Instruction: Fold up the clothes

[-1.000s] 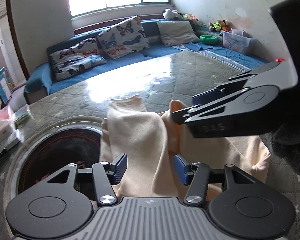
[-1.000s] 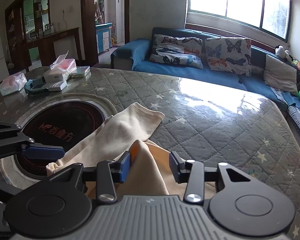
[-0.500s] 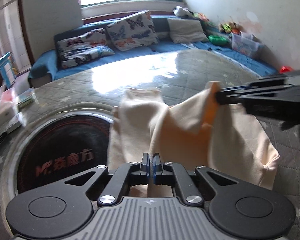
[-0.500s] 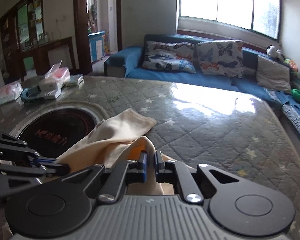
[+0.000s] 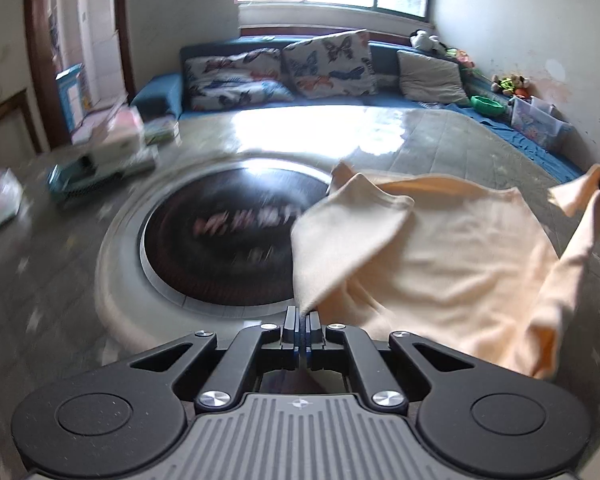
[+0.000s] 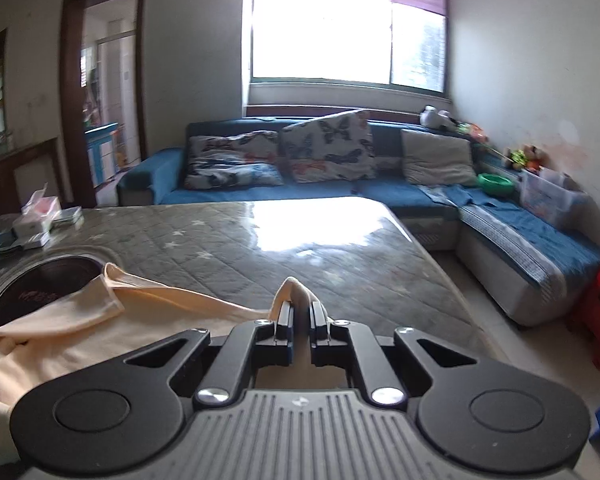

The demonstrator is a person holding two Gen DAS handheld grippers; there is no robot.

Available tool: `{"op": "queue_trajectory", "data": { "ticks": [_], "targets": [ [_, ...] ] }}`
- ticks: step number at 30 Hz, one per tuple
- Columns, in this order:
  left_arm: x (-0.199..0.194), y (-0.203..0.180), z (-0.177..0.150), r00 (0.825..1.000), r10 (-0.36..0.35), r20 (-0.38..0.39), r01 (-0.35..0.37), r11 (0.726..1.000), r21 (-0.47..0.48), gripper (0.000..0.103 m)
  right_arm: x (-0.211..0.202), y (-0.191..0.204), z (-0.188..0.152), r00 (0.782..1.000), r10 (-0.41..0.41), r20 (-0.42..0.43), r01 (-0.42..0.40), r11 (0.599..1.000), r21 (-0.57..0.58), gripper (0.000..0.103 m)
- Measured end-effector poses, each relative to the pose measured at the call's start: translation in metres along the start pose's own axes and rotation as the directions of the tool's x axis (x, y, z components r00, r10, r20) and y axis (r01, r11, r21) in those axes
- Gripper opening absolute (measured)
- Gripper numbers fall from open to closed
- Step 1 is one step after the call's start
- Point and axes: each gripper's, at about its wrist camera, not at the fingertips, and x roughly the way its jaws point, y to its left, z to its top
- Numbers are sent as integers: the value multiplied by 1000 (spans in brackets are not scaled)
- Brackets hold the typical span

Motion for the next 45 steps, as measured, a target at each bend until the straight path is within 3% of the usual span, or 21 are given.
{"op": "queue_trajectory", "data": {
  "ticks": [4,10,16,19,23,27,32,37,39,42,43,45],
  "targets": [
    [-13,3,-24,999,-8,-49,7,1000,-6,2,-14,-19,-21,999,-32,-31,33,998,46,6],
    [-23,2,-42,994,-28,-108,29,1000,8,2,-21,-49,-65,981,-37,-193,63,990,130,11],
    [-37,-29,-26,991,-134,-32,136,986,95,5,-32,-59,-79,973,-77,-215,106,987,124,21],
    [-37,-62,-19,972,-236,-13,235,954,186,12,-29,-54,-78,972,-76,-223,98,991,88,36],
    [-29,-110,-18,935,-354,-31,344,879,329,32,-14,-42,-78,966,-91,-242,93,996,-2,41],
    [-15,-148,-23,919,-389,-68,379,820,430,39,1,-42,-74,964,-103,-244,104,995,-9,44],
    [0,-172,-32,911,-398,-108,398,779,485,39,2,-53,-71,963,-165,-213,173,985,20,43],
    [13,-181,-39,929,-349,-121,359,778,516,36,-11,-76,-75,949,-252,-189,268,961,65,43],
    [13,-183,-43,937,-332,-109,336,767,547,31,-14,-89,-80,940,-268,-211,294,950,108,43],
    [14,-183,-44,943,-319,-98,317,761,567,8,-19,-99,-84,938,-266,-221,300,944,135,43],
    [13,-182,-42,937,-330,-112,334,760,557,7,-20,-101,-84,940,-262,-218,296,945,140,43],
    [9,-178,-37,903,-394,-174,425,748,509,6,-22,-101,-85,944,-255,-210,287,947,144,43]
  ]
}}
